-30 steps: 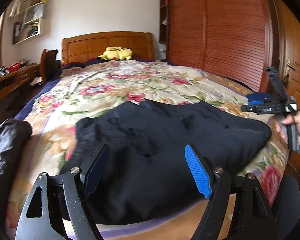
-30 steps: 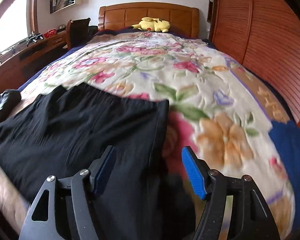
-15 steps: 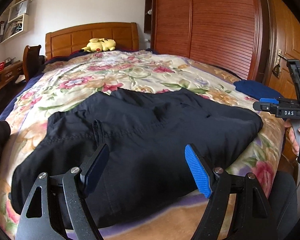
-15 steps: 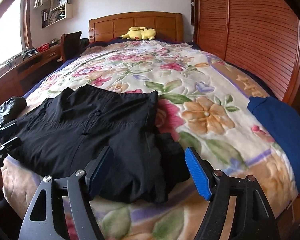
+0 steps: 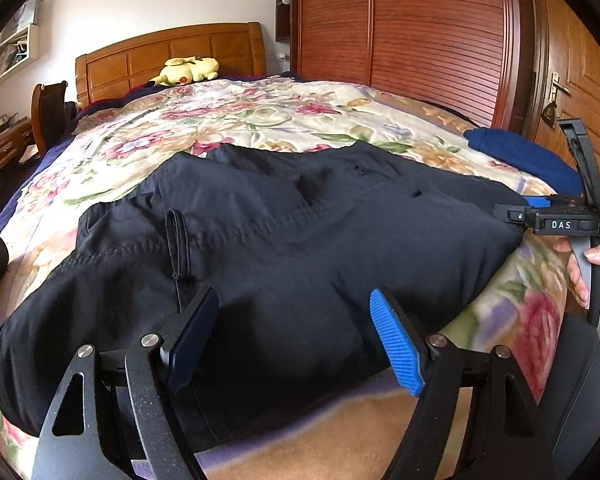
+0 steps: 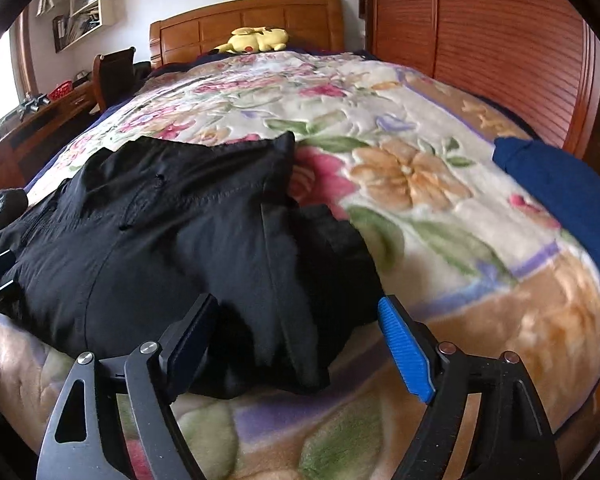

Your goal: Fold large clothes

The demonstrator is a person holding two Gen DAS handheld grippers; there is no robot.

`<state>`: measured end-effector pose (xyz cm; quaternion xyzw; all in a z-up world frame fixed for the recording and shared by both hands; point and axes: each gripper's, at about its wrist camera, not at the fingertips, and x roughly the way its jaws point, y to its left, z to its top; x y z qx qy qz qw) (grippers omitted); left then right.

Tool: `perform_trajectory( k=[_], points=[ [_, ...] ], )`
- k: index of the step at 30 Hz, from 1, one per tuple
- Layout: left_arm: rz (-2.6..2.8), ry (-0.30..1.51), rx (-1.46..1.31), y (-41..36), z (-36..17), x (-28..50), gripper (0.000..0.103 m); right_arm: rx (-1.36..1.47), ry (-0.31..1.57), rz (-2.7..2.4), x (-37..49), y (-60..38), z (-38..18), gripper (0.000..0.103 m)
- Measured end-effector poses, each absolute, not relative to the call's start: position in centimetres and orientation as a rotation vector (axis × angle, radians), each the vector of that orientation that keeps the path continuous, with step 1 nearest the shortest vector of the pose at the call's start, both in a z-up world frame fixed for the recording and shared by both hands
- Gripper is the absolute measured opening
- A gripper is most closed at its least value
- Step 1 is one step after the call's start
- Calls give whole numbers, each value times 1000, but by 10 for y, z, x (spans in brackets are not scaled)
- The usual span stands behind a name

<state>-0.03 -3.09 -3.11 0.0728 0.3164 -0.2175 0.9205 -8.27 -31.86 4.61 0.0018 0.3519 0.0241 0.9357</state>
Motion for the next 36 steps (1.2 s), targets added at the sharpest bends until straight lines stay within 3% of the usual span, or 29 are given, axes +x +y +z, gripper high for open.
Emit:
perform_trajectory(
  k=[23, 35, 36],
  points=[
    [-426, 684, 201, -37, -42, 4, 79, 96, 751, 128, -73, -324, 24, 83],
    [-424, 689, 208, -39, -44, 5, 79, 133, 753, 208, -76, -322, 22, 51],
    [-424, 689, 208, -39, -44, 5, 79, 140, 753, 221, -76, -321, 22, 45]
  ],
)
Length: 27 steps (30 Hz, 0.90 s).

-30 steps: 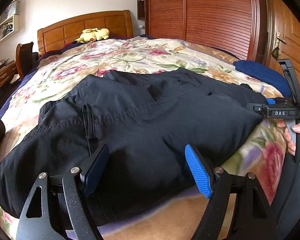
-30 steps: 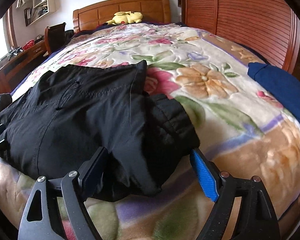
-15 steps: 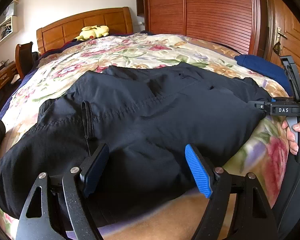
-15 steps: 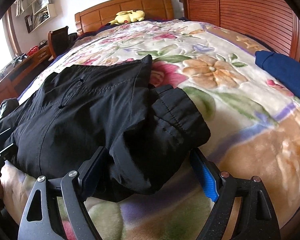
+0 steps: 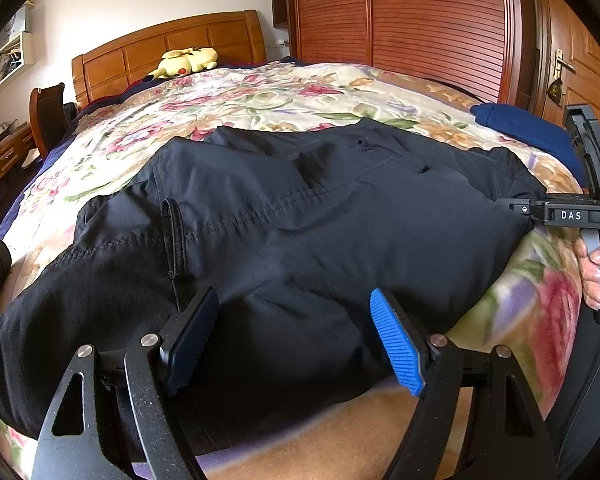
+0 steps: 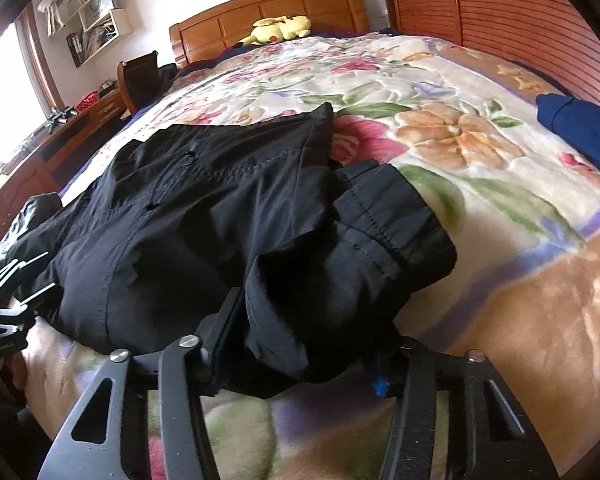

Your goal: Fold large clothes

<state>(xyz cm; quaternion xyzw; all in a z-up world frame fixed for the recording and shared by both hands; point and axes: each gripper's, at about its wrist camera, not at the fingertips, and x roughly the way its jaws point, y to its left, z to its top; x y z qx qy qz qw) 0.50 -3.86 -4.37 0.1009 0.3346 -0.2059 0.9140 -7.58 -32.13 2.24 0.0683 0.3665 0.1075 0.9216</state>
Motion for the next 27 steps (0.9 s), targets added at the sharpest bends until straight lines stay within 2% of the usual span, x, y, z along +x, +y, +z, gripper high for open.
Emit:
perform_trajectory(
  k=[1, 4, 20, 27],
  points=[
    [-424, 690, 207, -39, -44, 5, 79, 153, 753, 237, -76, -321, 23, 38],
    [-425, 695, 207, -39, -45, 6, 79, 139, 737, 250, -79, -319, 27, 31],
    [-422, 721, 201, -34, -45, 6, 79, -73, 484, 326, -91, -262, 133, 22],
    [-354, 652, 117, 23, -20, -4, 80, -199, 404, 412, -91, -206, 163, 21]
  ],
)
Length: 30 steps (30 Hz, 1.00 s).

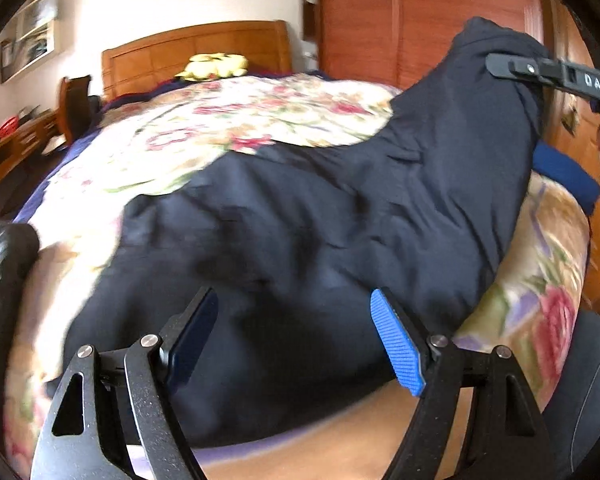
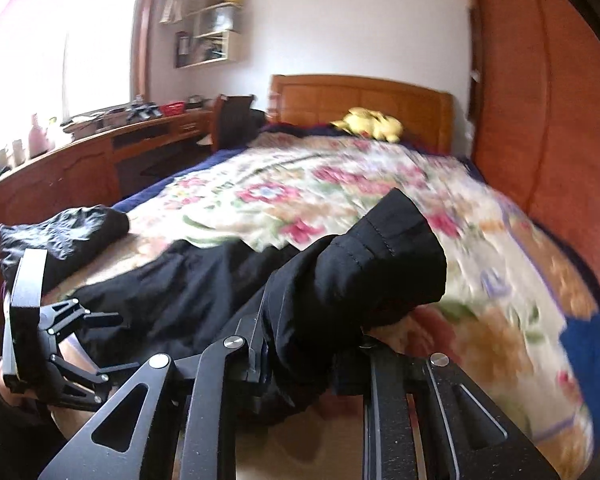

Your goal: Fold large clothes

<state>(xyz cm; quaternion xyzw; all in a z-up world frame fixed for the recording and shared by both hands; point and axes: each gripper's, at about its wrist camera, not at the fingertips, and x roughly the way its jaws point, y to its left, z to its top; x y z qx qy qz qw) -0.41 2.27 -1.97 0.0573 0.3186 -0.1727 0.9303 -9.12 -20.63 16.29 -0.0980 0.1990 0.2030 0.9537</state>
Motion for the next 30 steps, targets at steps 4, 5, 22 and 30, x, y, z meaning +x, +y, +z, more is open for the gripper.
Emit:
perform_trajectory(
  k=[4, 5, 22, 30],
  points=[
    [-278, 636, 26, 73, -13, -9, 80, -247, 377, 487, -87, -165, 171, 20],
    [-262, 629, 13, 84, -10, -10, 80, -258, 374, 509, -84, -156, 171, 20],
    [-74, 567, -120, 183, -9, -37, 80, -354, 641, 839, -52, 0, 83, 24],
    [-71, 556, -97, 175, -7, -34, 80, -257, 598, 867, -51, -26, 113, 62]
  ],
)
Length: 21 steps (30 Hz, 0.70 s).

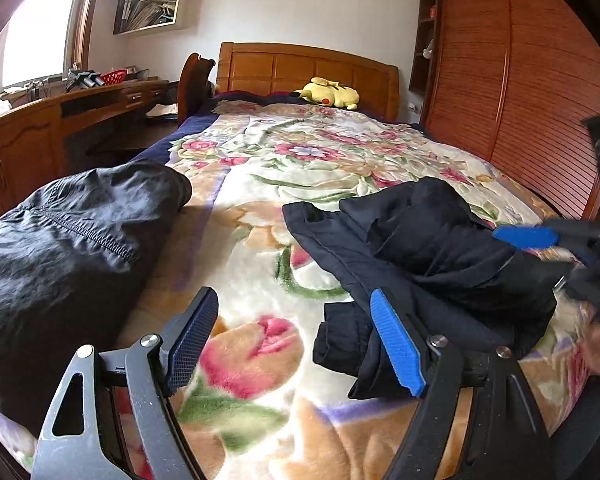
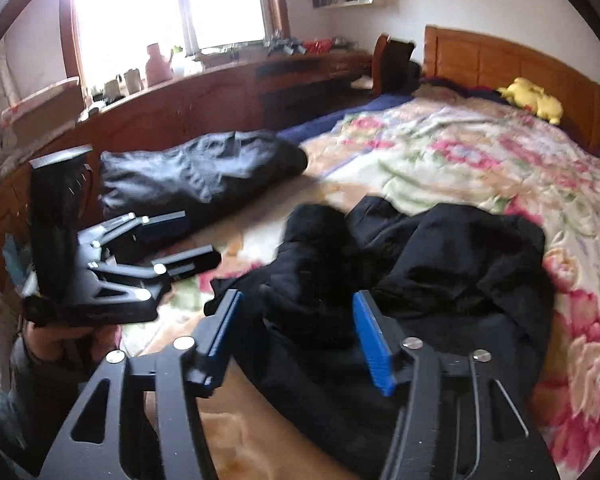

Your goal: Fold large clothes

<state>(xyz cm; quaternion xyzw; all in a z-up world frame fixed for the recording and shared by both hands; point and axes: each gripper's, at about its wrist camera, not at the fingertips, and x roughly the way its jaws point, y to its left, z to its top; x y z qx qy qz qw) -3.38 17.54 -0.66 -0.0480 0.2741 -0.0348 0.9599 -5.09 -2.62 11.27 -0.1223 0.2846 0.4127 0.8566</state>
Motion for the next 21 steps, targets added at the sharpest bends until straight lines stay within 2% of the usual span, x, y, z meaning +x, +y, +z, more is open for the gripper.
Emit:
perform_trajectory(
  k=[6, 15, 21],
  points=[
    [-59, 542, -96, 174, -3, -35, 80, -221, 512, 711, -37, -76, 125, 62],
    [-41, 536, -91, 175, -2, -34, 80, -205, 731, 715, 8, -26, 59, 62],
    [-18, 544, -109, 186, -6, -34, 80, -218, 806, 765, 20, 3, 43, 62]
  ],
)
